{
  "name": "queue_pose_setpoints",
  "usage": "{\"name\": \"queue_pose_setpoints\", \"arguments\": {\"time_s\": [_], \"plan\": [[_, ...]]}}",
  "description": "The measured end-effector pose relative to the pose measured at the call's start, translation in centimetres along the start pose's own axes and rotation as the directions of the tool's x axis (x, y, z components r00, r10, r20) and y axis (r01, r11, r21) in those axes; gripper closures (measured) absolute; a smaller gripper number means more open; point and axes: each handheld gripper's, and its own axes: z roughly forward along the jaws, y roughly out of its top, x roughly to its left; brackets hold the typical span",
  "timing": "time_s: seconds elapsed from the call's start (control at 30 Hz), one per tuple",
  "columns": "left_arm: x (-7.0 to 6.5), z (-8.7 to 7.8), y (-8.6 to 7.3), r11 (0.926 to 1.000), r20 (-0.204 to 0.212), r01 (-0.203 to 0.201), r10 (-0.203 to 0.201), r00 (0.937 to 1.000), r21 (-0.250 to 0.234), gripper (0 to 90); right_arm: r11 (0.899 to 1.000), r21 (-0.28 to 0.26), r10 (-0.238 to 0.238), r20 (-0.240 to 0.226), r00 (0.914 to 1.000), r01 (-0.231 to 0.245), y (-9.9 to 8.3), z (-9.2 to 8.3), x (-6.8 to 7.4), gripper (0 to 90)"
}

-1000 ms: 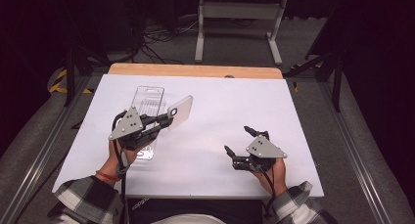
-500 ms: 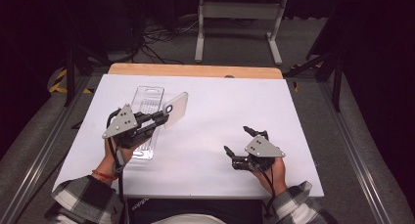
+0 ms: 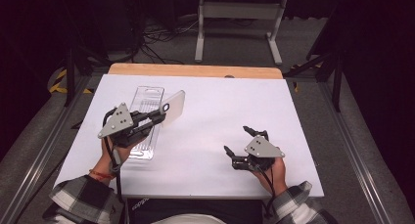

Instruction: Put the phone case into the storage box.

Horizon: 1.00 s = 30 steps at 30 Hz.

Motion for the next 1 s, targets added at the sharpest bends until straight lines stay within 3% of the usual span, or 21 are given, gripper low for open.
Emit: {"name": "queue_pose_setpoints", "arguments": {"time_s": [1.0], "plan": [[1.9, -1.8, -0.2, 1.0, -0.03, 0.006, -0.006, 0.9995, -0.006, 81.5, 1.0, 0.0, -0.001, -0.008, 1.0, 0.001, 0.0, 0.0, -0.1, 14.5]]}}
